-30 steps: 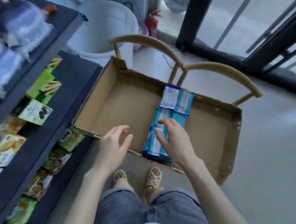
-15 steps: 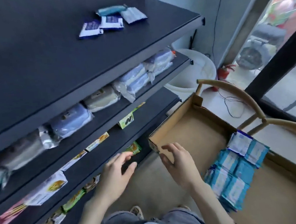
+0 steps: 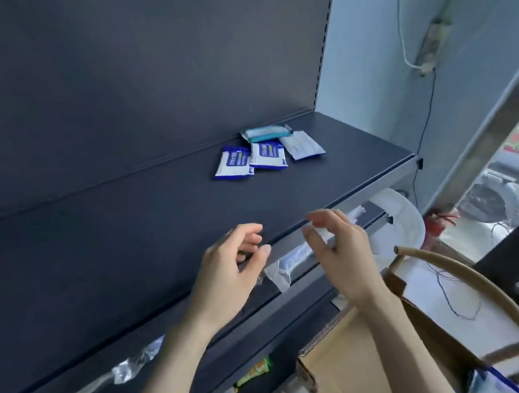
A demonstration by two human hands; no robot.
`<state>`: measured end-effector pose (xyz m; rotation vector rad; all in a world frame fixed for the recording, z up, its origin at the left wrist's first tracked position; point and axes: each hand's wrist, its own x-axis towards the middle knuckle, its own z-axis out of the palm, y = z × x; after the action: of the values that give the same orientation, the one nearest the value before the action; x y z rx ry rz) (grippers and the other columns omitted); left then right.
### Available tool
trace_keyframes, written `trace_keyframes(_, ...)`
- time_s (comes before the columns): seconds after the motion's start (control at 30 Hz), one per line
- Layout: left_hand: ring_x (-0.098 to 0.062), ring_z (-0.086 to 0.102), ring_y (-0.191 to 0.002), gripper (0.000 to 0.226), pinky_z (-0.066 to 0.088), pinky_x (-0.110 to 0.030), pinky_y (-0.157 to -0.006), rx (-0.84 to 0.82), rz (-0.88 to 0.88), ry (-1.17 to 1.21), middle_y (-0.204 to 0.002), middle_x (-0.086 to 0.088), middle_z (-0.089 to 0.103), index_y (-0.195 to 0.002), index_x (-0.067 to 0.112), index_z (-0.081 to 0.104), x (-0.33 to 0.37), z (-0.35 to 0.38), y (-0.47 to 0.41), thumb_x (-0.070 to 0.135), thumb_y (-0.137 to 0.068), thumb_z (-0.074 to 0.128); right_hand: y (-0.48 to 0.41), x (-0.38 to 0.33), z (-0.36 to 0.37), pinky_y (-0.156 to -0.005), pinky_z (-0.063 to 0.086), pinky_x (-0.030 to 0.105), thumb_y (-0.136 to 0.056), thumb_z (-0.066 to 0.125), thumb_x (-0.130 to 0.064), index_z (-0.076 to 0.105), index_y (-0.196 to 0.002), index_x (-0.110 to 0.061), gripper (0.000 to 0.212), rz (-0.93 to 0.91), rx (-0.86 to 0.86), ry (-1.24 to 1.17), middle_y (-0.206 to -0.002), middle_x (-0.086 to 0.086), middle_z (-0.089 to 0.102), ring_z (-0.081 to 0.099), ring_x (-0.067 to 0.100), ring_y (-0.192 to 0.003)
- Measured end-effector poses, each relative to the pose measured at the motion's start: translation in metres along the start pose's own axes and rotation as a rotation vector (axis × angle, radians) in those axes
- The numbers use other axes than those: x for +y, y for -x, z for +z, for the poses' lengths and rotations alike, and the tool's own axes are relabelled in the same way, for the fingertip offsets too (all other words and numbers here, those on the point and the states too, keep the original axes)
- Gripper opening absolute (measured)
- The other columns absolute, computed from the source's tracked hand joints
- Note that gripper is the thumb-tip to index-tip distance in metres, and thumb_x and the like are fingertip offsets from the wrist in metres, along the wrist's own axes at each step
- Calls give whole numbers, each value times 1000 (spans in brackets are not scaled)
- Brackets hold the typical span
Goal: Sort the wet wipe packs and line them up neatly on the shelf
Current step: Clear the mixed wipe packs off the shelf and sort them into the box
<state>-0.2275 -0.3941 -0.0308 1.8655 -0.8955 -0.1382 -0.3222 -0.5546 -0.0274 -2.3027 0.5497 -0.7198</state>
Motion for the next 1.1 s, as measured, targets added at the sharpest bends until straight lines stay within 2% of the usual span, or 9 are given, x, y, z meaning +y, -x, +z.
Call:
trace_keyframes(0.1,-2,62,-91,23,49,-22,-82,88,20,-50,-101,8,66,-113,17,62,-4,8,-57,19,-90,62,-57,15,-5,-72,45,10,-94,56,-18,65,-110,-14,19,-10,12,-36,-110,-6,60,61,7,-90)
trace_keyframes(0.2,-8,60,-96,23,42,-17,-84,135,-9,-128,-108,3,65,-113,13,61,-16,19,-106,18,-90,62,-106,34,0,-83,52,32,-93,57,-16,66,-106,-13,16,-5,-12,-62,-107,-5,61,63,14,-94)
trace_keyframes(0.3,-16,54,-108,27,38,-23,-94,218,-82,-235,-116,-1,61,-115,10,61,-35,32,-150,20,-90,61,-152,53,9,-88,50,39,-92,58,-18,67,-106,-13,17,-27,-38,-33,-108,0,64,61,21,-99)
trace_keyframes(0.4,-25,45,-119,36,34,-37,-98,271,-255,-393,-128,-3,52,-122,14,57,-48,41,-183,32,-91,59,-191,68,18,-91,43,33,-94,56,-25,64,-113,-10,25,19,-88,31,-118,4,62,53,25,-109)
trace_keyframes(0.53,-30,41,-123,48,32,-40,-96,250,-464,-512,-136,-7,46,-130,16,47,-58,43,-219,47,-93,49,-236,89,34,-103,27,34,-97,48,-34,55,-126,-11,38,38,-142,208,-138,6,48,34,31,-129)
trace_keyframes(0.63,-34,44,-118,55,34,-40,-93,231,-511,-590,-131,-13,50,-125,10,46,-66,40,-242,51,-89,54,-260,96,42,-108,24,41,-99,37,-45,49,-132,-18,44,202,-210,239,-146,12,35,25,35,-135)
trace_keyframes(0.8,-28,56,-107,75,44,-34,-84,215,-663,-301,-115,-10,57,-120,4,48,-70,20,-259,41,-66,84,-277,97,43,-96,32,36,-92,55,-39,45,-128,-15,44,289,-167,300,-132,15,48,39,34,-118)
trace_keyframes(0.93,-21,61,-68,38,41,-27,-59,172,-690,-55,-78,-6,65,-81,6,57,-78,1,-257,25,-66,86,-281,100,32,-91,43,36,-76,77,-23,38,-128,-5,68,454,-182,-53,-127,12,47,48,28,-115)
trace_keyframes(1.1,-20,72,-79,22,56,-33,-72,49,-568,239,-87,-4,75,-95,7,67,-63,-7,-255,22,-80,75,-269,108,33,-79,57,42,-71,80,-7,62,-103,-2,38,485,-175,-458,-98,7,72,70,23,-86)
